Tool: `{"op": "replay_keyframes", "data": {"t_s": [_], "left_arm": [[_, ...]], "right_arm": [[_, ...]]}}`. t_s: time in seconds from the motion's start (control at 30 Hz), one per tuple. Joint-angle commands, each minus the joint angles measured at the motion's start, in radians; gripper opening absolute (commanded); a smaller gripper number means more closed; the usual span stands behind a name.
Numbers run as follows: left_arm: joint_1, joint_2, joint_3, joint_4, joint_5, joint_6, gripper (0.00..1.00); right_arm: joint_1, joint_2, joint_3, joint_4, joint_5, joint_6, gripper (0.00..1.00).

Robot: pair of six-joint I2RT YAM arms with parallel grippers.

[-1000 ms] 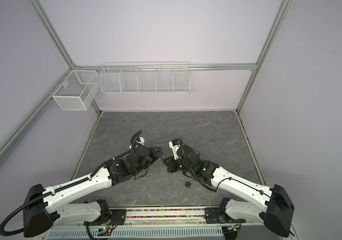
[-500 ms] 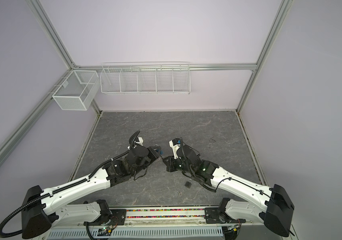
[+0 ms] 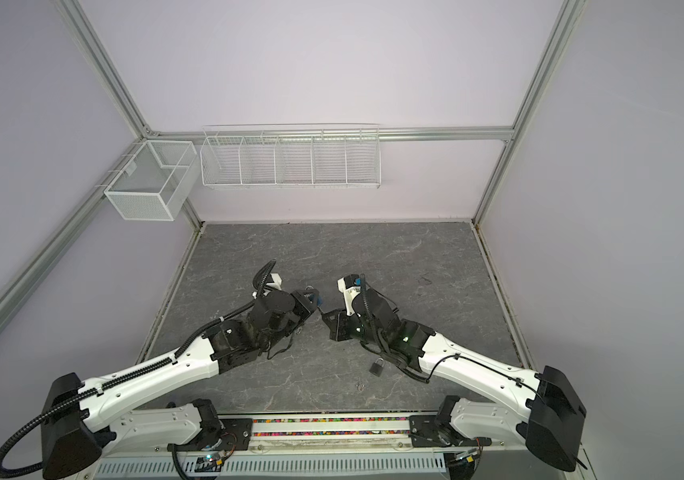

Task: Unlock with the key
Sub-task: 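Bring the teal padlock toward the key held in the right gripper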

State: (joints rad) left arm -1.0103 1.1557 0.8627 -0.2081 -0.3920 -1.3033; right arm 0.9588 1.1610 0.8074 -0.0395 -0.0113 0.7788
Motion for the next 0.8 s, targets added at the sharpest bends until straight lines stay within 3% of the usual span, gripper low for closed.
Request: {"op": "replay_keyframes", "data": {"t_s": [0.0,0.77], "left_arm": [[-0.006,-0.019,-0.010,-0.001,0.005,-0.036,0.00],[-0.005,-0.025,0.004,-0.057,0.008,-0.177,0.00]], "right_arm": [[0.010,-0.027,-0.015,0.096,0.036,0.013,0.07],[0.100,0.014,0.029,0.074,0.179,-0.062,0.07]]}}
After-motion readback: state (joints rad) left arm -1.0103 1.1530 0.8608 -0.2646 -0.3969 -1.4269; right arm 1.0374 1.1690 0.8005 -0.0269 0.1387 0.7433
